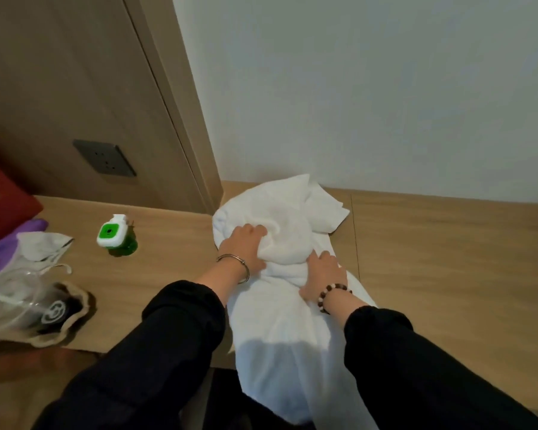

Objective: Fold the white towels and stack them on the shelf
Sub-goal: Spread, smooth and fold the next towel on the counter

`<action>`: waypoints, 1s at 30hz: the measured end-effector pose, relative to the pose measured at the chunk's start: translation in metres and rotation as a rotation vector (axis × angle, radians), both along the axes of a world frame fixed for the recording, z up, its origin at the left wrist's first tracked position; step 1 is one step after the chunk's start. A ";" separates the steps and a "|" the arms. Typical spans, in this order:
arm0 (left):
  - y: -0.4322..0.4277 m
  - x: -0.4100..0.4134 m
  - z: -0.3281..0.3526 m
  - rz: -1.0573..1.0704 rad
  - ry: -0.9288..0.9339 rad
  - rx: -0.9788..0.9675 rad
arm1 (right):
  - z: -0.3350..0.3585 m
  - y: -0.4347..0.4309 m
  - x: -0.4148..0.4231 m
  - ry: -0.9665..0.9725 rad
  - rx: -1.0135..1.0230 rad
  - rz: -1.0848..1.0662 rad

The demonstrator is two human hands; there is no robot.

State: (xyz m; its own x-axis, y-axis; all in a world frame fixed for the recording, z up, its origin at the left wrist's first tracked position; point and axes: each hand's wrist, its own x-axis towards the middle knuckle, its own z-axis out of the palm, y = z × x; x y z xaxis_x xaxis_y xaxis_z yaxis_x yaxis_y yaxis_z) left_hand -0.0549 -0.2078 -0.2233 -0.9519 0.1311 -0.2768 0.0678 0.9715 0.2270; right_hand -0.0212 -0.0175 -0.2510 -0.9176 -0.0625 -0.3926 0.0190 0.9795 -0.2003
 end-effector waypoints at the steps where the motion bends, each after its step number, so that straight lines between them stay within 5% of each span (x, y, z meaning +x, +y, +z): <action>1: 0.010 0.000 -0.002 0.021 -0.005 -0.003 | 0.001 0.011 -0.008 -0.012 -0.029 0.004; 4: 0.049 -0.002 -0.007 0.081 0.024 0.007 | 0.003 0.051 -0.028 -0.028 -0.100 0.006; 8: 0.088 -0.011 -0.010 0.355 0.060 0.374 | 0.013 0.098 -0.046 0.048 -0.112 0.071; 13: 0.115 -0.021 0.013 0.488 0.110 0.505 | 0.052 0.131 -0.069 0.260 -0.074 0.067; 17: 0.113 -0.022 0.060 0.775 0.022 1.155 | 0.110 0.130 -0.099 0.514 -0.067 0.019; 25: 0.091 -0.030 0.159 0.718 -0.112 1.920 | 0.230 0.092 -0.131 1.095 -0.146 0.047; 28: 0.063 -0.021 0.163 0.737 -0.144 2.015 | 0.235 0.088 -0.133 1.161 -0.098 0.054; 30: 0.041 -0.010 0.147 0.799 -0.179 1.844 | 0.220 0.087 -0.131 1.013 0.115 0.175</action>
